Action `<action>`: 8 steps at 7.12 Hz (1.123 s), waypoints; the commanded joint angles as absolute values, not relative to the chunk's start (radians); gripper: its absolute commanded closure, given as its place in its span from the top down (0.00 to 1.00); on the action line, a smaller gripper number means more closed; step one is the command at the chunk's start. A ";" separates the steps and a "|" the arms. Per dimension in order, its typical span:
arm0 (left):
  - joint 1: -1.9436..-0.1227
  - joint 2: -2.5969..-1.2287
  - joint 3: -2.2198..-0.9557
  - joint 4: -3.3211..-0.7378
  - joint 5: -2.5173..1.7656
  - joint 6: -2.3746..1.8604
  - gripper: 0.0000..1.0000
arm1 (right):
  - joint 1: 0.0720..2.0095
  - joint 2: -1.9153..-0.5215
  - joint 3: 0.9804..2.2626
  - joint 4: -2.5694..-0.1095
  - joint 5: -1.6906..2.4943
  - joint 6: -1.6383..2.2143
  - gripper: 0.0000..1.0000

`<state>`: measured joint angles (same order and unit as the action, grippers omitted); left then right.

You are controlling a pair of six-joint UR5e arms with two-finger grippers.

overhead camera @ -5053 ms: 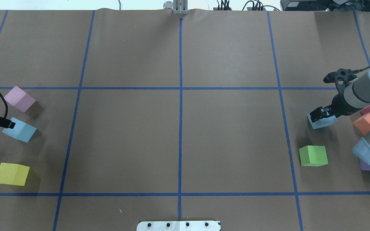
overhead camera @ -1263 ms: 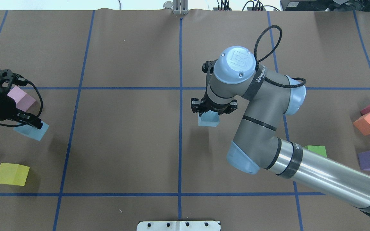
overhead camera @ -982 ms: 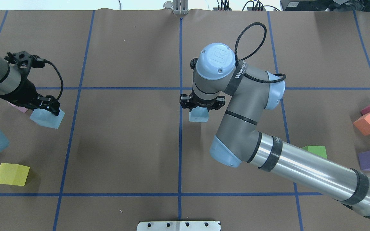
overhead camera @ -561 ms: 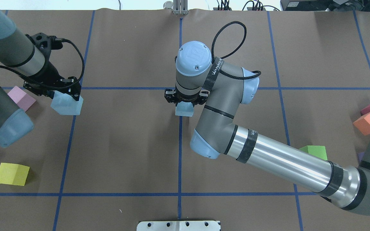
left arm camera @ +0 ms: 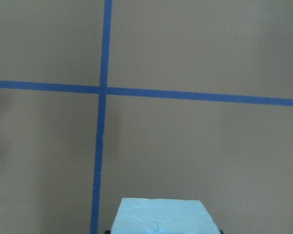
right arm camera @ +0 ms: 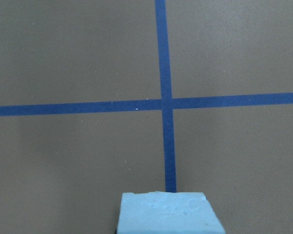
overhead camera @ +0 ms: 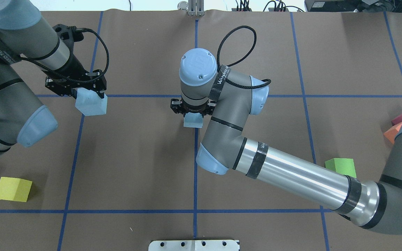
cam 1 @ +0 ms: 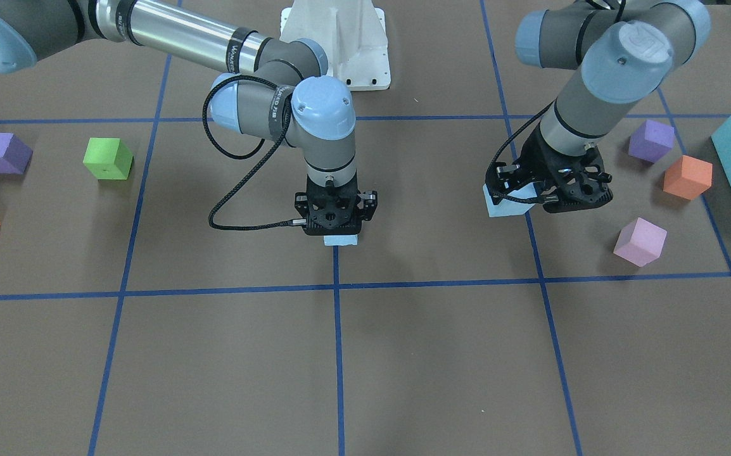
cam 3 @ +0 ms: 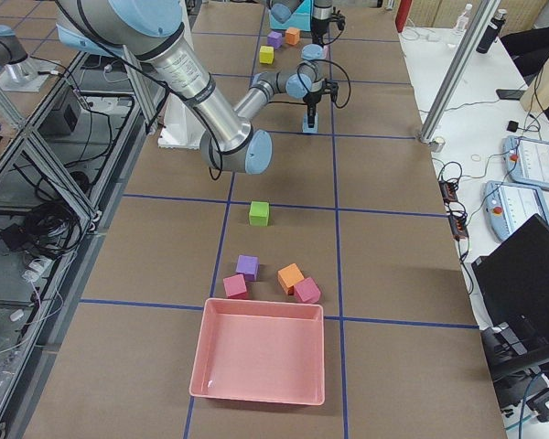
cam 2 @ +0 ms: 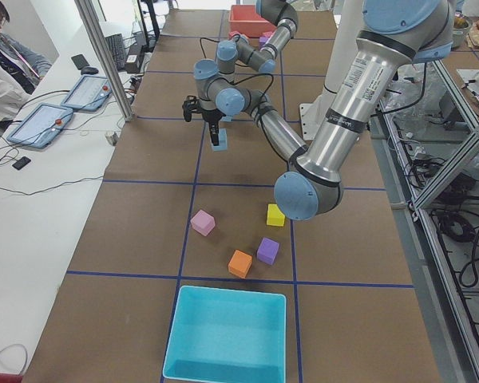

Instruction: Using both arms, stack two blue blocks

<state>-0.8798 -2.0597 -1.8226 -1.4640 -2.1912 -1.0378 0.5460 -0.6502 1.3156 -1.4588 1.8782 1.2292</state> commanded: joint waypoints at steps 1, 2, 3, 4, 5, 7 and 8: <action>-0.870 -2.101 -1.810 -1.463 -2.191 -1.092 0.70 | 0.543 -0.650 1.310 -1.459 1.873 1.218 1.00; -0.865 -2.121 -1.796 -1.463 -2.192 -1.112 0.70 | 0.548 -0.649 1.313 -1.457 1.873 1.218 1.00; -0.861 -2.161 -1.766 -1.463 -2.192 -1.120 0.70 | 0.569 -0.649 1.324 -1.457 1.881 1.216 1.00; -0.845 -2.201 -1.732 -1.463 -2.191 -1.121 0.70 | 0.604 -0.656 1.327 -1.457 1.891 1.198 1.00; -0.821 -2.241 -1.700 -1.466 -2.189 -1.153 0.70 | 0.655 -0.664 1.330 -1.459 1.942 1.145 1.00; -0.758 -2.344 -1.613 -1.474 -2.136 -1.204 0.70 | 0.718 -0.690 1.341 -1.457 2.000 1.091 1.00; -0.711 -2.373 -1.591 -1.477 -2.081 -1.210 0.70 | 0.733 -0.733 1.371 -1.456 2.000 1.047 1.00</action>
<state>-0.7621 -2.3298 -1.6255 -1.4733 -2.1385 -1.1971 0.7080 -0.6931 1.3442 -1.4575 1.9903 1.0950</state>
